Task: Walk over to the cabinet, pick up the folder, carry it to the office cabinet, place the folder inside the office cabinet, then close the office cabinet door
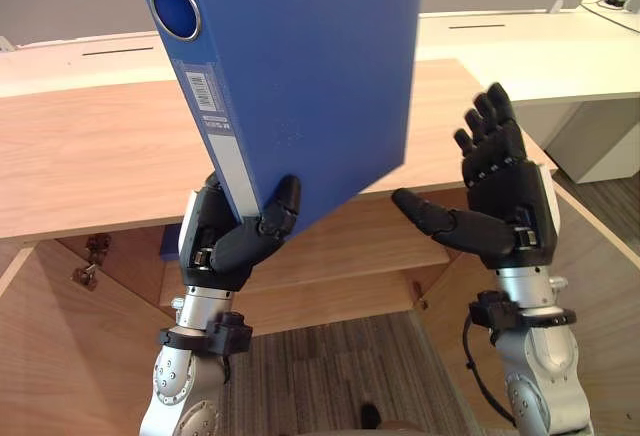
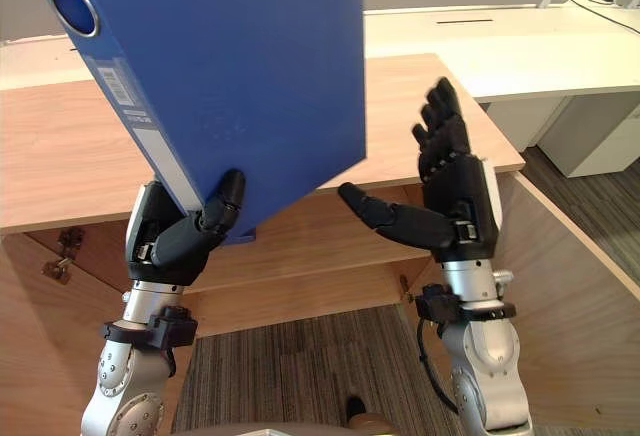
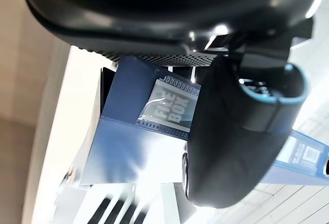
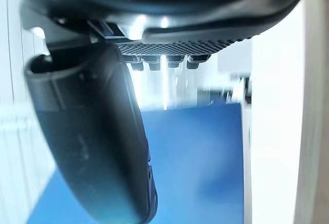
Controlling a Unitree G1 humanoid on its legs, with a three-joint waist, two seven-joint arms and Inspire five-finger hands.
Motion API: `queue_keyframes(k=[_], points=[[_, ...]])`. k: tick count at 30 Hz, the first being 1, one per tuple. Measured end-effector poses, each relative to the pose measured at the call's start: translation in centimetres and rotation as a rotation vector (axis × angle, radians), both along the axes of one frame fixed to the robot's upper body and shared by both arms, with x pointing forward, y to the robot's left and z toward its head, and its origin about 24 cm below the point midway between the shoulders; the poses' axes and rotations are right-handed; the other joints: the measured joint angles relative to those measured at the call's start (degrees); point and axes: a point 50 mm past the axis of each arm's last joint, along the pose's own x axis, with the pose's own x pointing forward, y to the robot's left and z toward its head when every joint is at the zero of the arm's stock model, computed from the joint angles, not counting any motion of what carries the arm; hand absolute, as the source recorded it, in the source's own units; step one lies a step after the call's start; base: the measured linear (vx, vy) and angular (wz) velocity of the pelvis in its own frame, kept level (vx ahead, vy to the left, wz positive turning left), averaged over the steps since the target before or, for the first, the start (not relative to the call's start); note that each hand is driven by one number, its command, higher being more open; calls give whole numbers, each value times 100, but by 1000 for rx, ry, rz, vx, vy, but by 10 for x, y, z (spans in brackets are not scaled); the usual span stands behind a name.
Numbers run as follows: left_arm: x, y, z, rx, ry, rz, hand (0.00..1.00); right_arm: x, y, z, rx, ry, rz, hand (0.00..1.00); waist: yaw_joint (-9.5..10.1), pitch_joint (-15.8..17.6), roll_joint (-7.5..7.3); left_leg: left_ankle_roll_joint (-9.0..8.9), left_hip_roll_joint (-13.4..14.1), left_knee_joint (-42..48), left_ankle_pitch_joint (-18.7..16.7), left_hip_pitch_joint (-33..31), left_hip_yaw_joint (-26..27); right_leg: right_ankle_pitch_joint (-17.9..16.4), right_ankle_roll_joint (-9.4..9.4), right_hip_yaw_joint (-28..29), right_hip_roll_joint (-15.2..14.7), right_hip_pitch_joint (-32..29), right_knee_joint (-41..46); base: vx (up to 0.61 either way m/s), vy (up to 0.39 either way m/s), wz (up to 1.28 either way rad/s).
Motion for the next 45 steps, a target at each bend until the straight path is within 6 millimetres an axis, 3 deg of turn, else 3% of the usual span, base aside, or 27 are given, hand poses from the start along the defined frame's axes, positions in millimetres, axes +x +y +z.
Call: queue_keyframes(k=[5, 12, 13, 24, 25, 31, 34, 37, 40, 45], points=[[1, 3, -10, 48, 52, -111, 0, 17, -9, -18, -7, 110, 41, 100, 65, -2, 3, 20, -6, 26, 15, -84, -162, 0, 0, -163, -23, 11, -1, -30, -38, 16], [1, 8, -14, 78, 81, -183, 0, 26, -17, -25, -3, 180, 129, 100, 93, -10, 17, 62, -43, 26, 65, -180, -387, 0, 0, -385, -75, 23, -1, -30, -27, 16], [1, 8, -14, 84, 81, -186, 0, 28, -18, -26, 4, 191, 143, 0, 94, -11, 17, 68, -48, 23, 75, -187, -420, 0, 0, -418, -85, 29, -1, -41, -21, 17], [4, 20, -17, 68, 96, -184, 0, 34, -14, -38, 188, 270, 289, 0, 166, -55, 23, 72, -94, -112, 229, -221, -548, 0, -2, -539, -117, 9, -2, -48, -27, 7], [4, 20, -17, 66, 86, -177, 100, 35, -12, -39, 214, 264, 290, 0, 164, -88, 23, 73, -95, -130, 244, -233, -551, 0, -2, -541, -116, -7, -2, -42, -33, 3], [5, 20, -10, 21, -34, -28, 100, 34, 4, -36, 321, 203, 272, 0, 189, -160, 19, 68, -101, -193, 295, -233, -576, 1, -4, -557, -114, -20, -2, -35, -22, 2], [6, 20, -10, 38, -37, 98, 100, 29, 17, -21, 373, 121, 289, 0, 241, -161, 20, 65, -92, -190, 296, -242, -577, 1, -4, -556, -107, -27, -2, -36, -23, 0], [5, 29, -16, 47, 0, 271, 100, 25, 13, -5, 382, 24, 222, 0, 312, -171, 18, 65, -100, -195, 296, -253, -598, 1, -4, -571, -115, -30, -2, -11, -8, 3], [-1, 55, -34, 17, 110, 515, 100, 24, 3, 5, 378, -45, 124, 0, 309, -219, 20, 66, -103, -206, 297, -265, -641, 1, -3, -607, -119, -29, -2, -13, -11, 6], [-19, 80, -69, 11, 299, 718, 100, 23, -12, 7, 386, -70, 26, 0, 311, -276, 19, 67, -98, -230, 299, -264, -711, 1, -3, -656, -122, -6, -2, -11, -16, 8]])
